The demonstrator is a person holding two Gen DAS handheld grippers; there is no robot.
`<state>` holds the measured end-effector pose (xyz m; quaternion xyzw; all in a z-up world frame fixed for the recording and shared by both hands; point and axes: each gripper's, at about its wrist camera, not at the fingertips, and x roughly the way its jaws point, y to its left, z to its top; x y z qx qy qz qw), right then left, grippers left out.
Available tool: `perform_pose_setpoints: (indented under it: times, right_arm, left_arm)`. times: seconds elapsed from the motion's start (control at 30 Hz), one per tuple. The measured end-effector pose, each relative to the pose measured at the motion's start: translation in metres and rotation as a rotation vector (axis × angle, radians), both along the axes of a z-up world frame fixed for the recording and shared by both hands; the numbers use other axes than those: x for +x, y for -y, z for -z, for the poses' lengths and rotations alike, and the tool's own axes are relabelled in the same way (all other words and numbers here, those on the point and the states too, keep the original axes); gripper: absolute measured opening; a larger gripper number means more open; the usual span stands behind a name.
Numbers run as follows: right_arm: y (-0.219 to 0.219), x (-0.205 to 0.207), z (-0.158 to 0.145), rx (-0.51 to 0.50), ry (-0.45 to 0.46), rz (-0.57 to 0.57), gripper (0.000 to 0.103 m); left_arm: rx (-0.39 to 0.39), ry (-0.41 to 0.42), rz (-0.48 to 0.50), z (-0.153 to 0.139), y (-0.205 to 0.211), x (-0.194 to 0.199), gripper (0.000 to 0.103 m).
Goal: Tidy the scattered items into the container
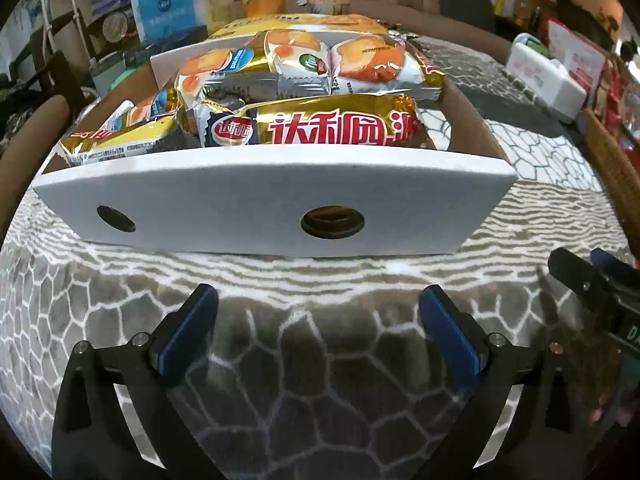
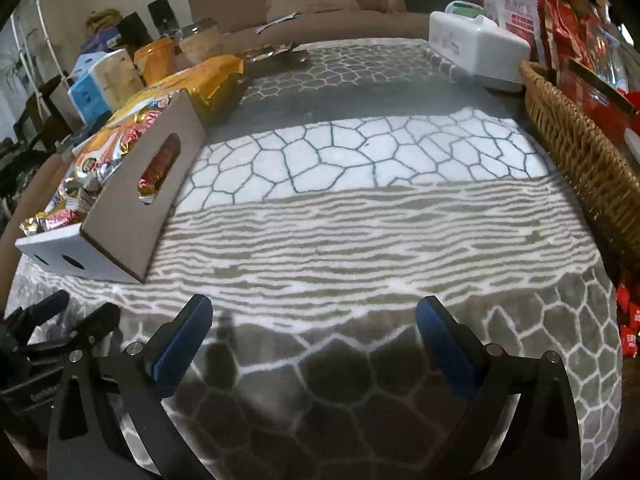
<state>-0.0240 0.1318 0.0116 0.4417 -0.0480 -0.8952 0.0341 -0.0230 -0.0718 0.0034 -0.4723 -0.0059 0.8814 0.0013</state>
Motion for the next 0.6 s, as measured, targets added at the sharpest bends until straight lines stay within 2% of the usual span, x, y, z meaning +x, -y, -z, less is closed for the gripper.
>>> perform_pose_setpoints:
  times: [0.2,0.6]
  right_arm:
    - [0.017,-0.002,0.007,0.134,0.020,-0.007,0.103]
    - [0.016,-0.001,0.008,0.134,0.020,-0.006,0.103]
  left_arm:
    - [-0.003,-0.008,0.002,0.001,0.000,-0.002,0.103]
    - [-0.006,-0.009,-0.016,0.002,-0.001,-0.005,0.103]
